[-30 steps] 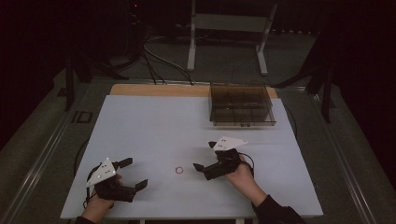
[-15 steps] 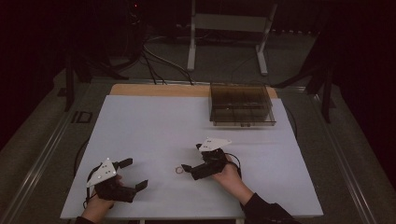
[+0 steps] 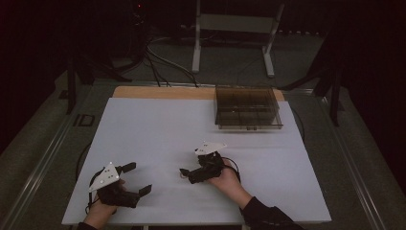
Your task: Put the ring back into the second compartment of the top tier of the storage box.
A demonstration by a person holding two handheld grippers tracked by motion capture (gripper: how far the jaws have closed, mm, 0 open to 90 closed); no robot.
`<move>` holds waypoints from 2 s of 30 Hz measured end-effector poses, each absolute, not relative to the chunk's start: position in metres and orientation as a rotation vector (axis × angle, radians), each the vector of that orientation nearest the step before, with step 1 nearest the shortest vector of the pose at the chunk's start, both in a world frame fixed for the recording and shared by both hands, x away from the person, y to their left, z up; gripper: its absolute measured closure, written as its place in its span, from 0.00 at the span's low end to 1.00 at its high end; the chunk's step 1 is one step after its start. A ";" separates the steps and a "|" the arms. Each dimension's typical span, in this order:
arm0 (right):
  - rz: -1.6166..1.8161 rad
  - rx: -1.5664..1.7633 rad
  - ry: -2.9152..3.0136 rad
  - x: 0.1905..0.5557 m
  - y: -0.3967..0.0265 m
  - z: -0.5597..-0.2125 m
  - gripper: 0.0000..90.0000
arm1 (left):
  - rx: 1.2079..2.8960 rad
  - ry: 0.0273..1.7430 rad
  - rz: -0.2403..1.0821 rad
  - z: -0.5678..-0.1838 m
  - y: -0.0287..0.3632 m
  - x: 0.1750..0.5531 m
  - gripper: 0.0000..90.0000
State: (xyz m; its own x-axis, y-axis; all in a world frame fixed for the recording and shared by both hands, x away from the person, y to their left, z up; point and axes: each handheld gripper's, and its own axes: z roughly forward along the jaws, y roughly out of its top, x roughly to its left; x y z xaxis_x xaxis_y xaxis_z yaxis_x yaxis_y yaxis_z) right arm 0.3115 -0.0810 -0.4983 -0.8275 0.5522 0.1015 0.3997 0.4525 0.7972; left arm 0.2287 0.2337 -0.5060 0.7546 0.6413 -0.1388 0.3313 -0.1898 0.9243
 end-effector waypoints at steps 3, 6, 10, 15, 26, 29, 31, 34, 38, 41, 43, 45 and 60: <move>1.293 0.851 2.554 0.313 -0.078 -0.502 0.27 | 1.787 0.759 0.334 -0.505 0.234 0.229 0.00; 1.256 0.829 2.571 0.313 -0.075 -0.507 0.40 | 1.794 0.760 0.334 -0.506 0.234 0.229 0.00; 1.223 0.816 2.594 0.313 -0.073 -0.513 0.55 | 1.793 0.758 0.334 -0.506 0.234 0.229 0.00; 1.197 0.783 2.637 0.313 -0.071 -0.516 0.70 | 1.791 0.758 0.333 -0.506 0.234 0.229 0.00; 1.143 0.734 2.661 0.311 -0.063 -0.524 0.82 | 1.793 0.756 0.332 -0.506 0.234 0.229 0.00; 1.134 0.727 2.670 0.312 -0.062 -0.526 0.84 | 1.792 0.754 0.332 -0.506 0.234 0.229 0.00; 1.133 0.727 2.667 0.311 -0.062 -0.527 0.85 | 1.791 0.753 0.332 -0.506 0.234 0.229 0.00; 1.131 0.721 2.666 0.311 -0.062 -0.527 0.87 | 1.798 0.754 0.332 -0.506 0.234 0.229 0.00; 1.129 0.698 2.659 0.310 -0.062 -0.528 0.90 | 1.796 0.749 0.333 -0.506 0.233 0.229 0.00; 1.122 0.679 2.662 0.309 -0.061 -0.528 0.96 | 1.792 0.751 0.330 -0.506 0.233 0.229 0.00; 1.123 0.683 2.662 0.309 -0.061 -0.528 0.96 | 1.796 0.749 0.332 -0.506 0.233 0.229 0.00; 1.136 0.693 2.665 0.310 -0.062 -0.529 0.97 | 1.801 0.750 0.331 -0.506 0.233 0.229 0.00; 1.122 0.705 2.667 0.312 -0.065 -0.521 0.97 | 1.796 0.752 0.331 -0.506 0.233 0.229 0.00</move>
State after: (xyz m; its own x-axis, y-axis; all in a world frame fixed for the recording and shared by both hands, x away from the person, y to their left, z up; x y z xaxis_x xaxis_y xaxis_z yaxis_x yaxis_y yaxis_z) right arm 0.3117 -0.0645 -0.5213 -0.8751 0.4830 0.0310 0.3599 0.6067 0.7088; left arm 0.2291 0.2328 -0.5062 0.7587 0.6368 -0.1375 0.3285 -0.1917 0.9249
